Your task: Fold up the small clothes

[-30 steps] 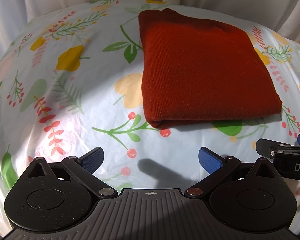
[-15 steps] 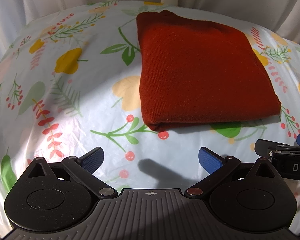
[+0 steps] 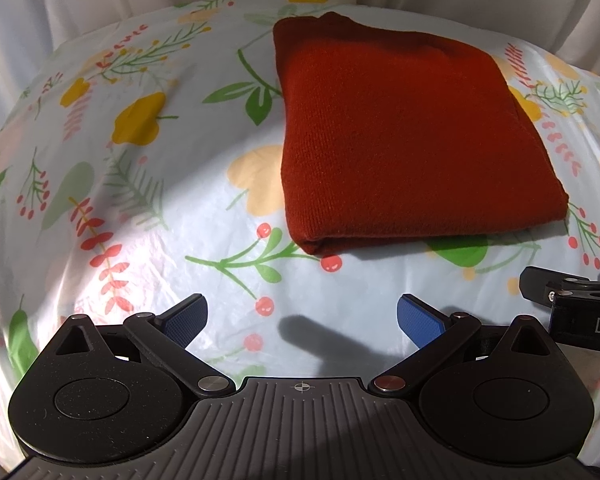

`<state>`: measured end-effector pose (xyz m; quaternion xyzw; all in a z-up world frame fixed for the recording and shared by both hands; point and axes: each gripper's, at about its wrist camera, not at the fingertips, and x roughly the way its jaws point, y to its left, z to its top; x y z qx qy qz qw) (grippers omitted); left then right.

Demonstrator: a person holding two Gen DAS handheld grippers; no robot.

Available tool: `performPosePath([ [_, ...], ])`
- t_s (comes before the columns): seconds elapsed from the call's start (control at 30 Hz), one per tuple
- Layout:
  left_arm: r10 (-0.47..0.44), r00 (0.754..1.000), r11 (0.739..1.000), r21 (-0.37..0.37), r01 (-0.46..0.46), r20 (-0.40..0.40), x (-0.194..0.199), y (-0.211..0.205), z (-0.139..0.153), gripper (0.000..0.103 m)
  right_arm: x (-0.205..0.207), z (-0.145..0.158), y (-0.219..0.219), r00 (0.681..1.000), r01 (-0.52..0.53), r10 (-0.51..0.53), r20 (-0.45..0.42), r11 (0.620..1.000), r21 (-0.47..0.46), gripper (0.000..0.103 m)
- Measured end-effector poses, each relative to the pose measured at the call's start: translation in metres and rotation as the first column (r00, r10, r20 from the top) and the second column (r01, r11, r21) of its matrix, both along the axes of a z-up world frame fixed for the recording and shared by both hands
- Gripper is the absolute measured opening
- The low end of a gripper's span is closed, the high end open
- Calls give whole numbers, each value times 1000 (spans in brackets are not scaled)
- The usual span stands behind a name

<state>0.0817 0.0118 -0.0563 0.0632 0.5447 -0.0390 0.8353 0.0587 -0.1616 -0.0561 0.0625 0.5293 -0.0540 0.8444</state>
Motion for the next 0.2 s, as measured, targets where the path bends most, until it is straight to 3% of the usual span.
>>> performPosePath([
  [0.2,-9,1000,1000,11,9,2,-1,-1,1,103,0,1,1,1000,2,-2,2,1000,-1,99],
])
